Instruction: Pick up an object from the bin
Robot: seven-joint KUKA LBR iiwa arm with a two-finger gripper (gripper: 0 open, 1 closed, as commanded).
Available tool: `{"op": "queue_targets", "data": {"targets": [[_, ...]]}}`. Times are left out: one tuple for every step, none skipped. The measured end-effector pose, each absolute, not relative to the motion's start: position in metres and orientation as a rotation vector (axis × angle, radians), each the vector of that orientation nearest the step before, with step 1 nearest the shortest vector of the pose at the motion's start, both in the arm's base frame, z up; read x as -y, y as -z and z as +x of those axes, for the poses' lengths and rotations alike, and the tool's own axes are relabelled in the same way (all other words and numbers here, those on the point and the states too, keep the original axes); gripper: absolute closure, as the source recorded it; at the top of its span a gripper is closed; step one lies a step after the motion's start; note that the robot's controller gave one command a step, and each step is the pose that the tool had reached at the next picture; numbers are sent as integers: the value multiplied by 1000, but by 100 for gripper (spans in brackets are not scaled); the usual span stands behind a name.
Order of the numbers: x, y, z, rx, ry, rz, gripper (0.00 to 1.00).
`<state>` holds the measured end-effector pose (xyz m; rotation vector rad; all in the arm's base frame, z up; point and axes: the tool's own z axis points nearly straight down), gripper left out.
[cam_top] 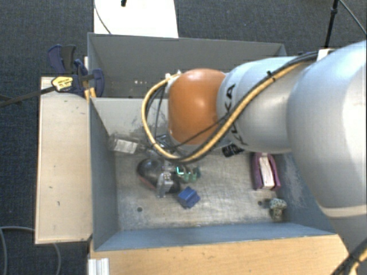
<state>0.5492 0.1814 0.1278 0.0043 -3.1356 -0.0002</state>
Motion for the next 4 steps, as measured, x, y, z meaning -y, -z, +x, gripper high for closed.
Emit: {"op": "queue_targets", "data": {"targets": [[-145,-71,557,3141,6,190,0],[-175,-72,509,3143,6,-195,0],[-175,-73,509,3143,8,-203,100],[-144,-266,520,3150,3,86,100]]}}
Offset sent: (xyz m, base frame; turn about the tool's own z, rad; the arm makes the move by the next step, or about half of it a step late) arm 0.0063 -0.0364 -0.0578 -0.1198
